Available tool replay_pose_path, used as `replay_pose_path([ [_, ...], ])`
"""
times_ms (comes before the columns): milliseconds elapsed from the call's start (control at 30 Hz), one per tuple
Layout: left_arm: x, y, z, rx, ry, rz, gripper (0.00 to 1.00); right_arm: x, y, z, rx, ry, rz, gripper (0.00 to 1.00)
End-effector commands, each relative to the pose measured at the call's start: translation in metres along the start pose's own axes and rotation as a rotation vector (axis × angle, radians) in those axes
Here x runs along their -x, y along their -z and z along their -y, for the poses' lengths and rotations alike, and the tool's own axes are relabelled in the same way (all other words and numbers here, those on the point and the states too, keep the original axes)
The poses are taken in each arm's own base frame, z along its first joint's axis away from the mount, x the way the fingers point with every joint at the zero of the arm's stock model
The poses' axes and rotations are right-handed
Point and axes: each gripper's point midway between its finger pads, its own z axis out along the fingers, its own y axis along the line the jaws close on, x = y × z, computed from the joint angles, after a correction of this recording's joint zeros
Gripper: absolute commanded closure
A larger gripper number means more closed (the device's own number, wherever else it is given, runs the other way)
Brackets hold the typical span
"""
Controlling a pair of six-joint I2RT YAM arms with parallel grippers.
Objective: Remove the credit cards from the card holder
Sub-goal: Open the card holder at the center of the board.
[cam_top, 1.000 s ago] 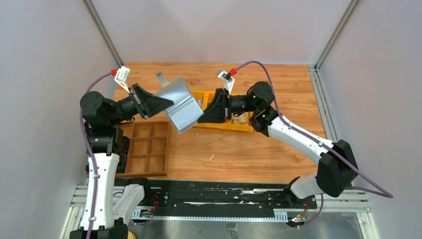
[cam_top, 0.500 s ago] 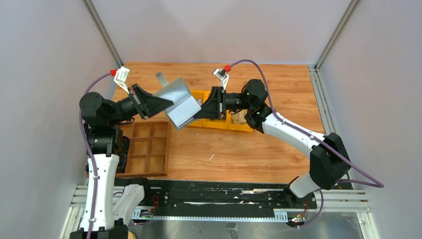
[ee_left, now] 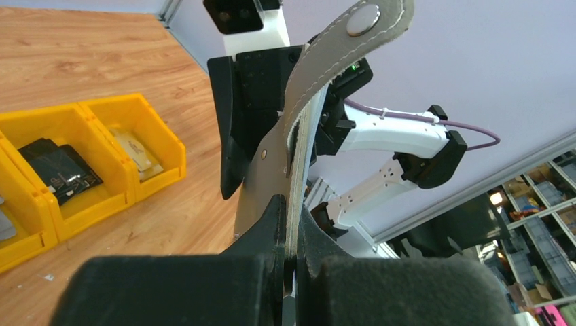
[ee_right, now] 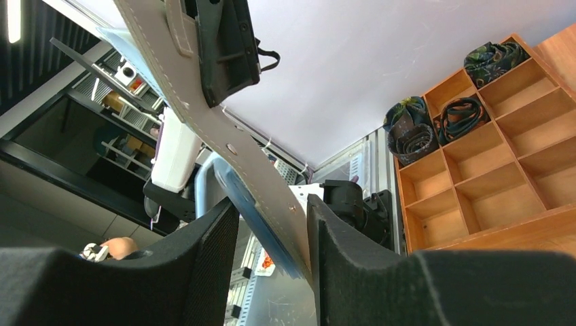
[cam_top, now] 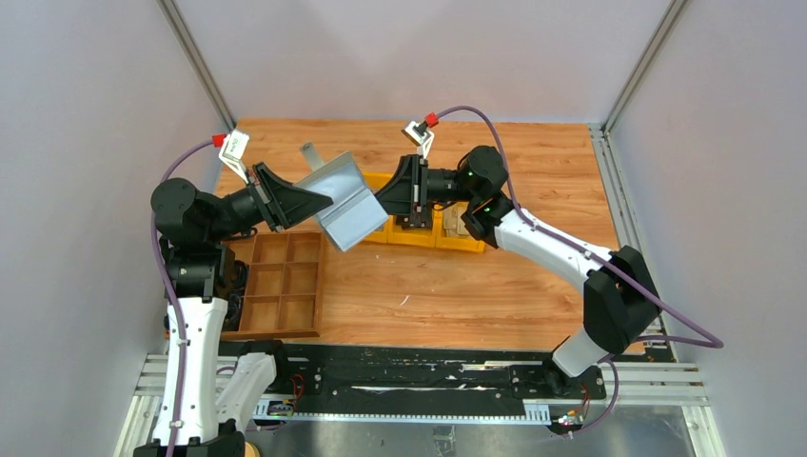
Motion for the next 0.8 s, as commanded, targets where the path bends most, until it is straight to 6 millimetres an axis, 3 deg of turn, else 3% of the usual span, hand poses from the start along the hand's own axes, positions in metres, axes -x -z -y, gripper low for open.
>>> replay_pose_path([
  [0, -0.001, 0.004, 0.017, -0.035, -0.039, -0.016, 1.0, 0.019, -0.004, -0.024, 0.045, 0.067, 0.044, 0.54],
  [300, 0.0, 0.004, 0.017, -0.035, -0.039, -0.016, 1.0, 0.003, 0.006, -0.035, 0.064, 0.141, 0.008, 0.51],
  [500, -0.004, 0.003, 0.01, -0.023, -0.016, -0.016, 1.0, 0.009, -0.013, -0.049, 0.052, 0.229, -0.004, 0.42],
  [767, -0.009, 0.006, 0.016, -0.043, -0.029, -0.035, 1.0, 0.021, -0.021, -0.046, 0.045, 0.176, 0.031, 0.59],
])
